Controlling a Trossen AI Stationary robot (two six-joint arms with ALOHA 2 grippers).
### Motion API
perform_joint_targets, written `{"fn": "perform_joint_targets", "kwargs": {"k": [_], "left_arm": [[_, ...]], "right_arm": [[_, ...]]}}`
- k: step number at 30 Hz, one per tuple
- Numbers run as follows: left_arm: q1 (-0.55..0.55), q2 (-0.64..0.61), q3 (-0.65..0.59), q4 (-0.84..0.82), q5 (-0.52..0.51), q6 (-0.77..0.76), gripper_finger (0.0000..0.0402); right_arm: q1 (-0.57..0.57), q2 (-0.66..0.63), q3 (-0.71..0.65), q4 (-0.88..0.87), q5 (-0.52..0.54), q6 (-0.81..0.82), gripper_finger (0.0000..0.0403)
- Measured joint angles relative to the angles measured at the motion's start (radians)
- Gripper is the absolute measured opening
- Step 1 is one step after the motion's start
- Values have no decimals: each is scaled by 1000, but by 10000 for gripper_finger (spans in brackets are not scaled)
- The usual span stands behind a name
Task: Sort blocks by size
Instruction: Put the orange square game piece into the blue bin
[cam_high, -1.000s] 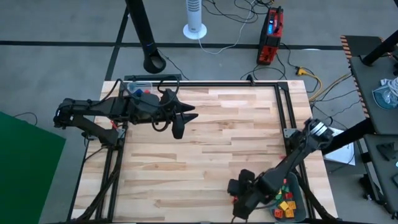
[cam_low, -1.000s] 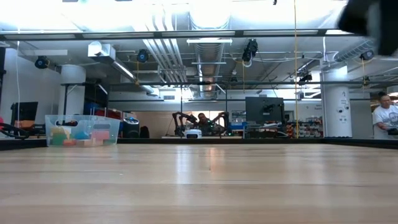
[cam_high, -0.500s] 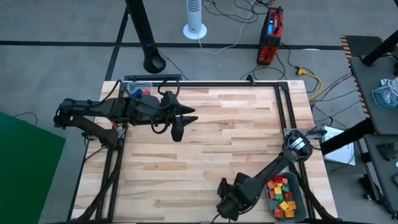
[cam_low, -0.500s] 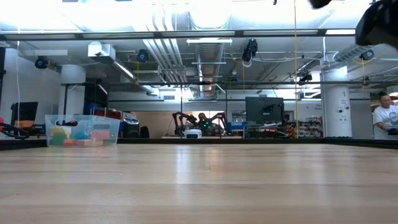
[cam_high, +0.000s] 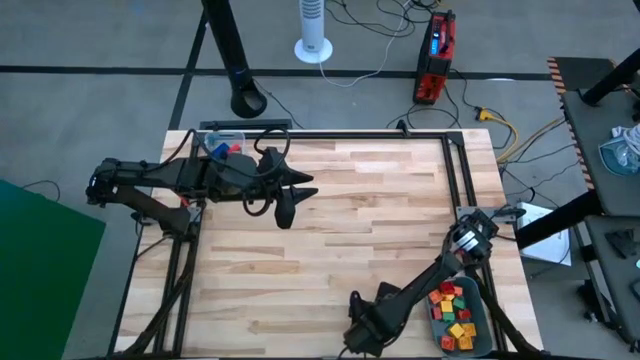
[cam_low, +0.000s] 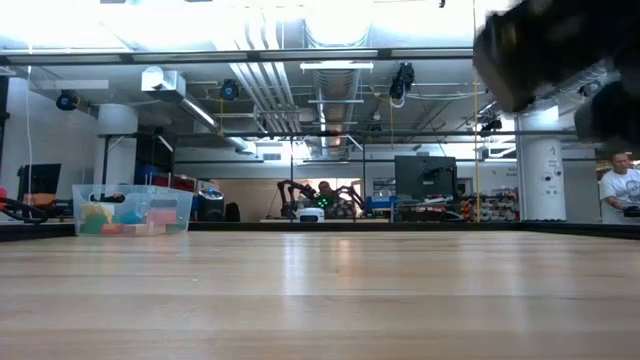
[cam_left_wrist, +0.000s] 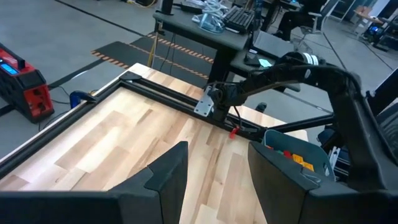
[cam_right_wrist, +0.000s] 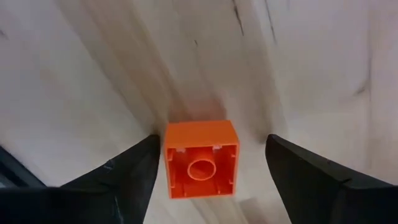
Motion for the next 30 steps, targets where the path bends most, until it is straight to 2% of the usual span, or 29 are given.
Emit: {"fn": "perform_joint_targets", "kwargs": {"k": [5, 13, 15, 18, 23, 27, 30], "left_arm": [[-1, 0, 0, -2, -1, 0, 155], [-2, 0, 0, -2, 0, 3, 155], [-2, 0, 0, -2, 0, 4, 155], [-2, 1, 0, -2, 0, 4, 155], [-2, 1, 0, -3, 0, 4, 155], [-2, 1, 0, -5, 0, 4, 155], [-2, 1, 0, -8, 0, 4, 155]], "right_arm": [[9, 21, 2, 4, 10, -6, 251], [16, 13, 1, 6, 52, 9, 125], [15, -1, 1, -15, 58, -18, 126], [14, -58, 11, -136, 76, -40, 126], [60, -261, 12, -352, 82, -68, 126], [136, -408, -50, -449, 75, -6, 134], [205, -519, -137, -452, 78, 78, 139]]}}
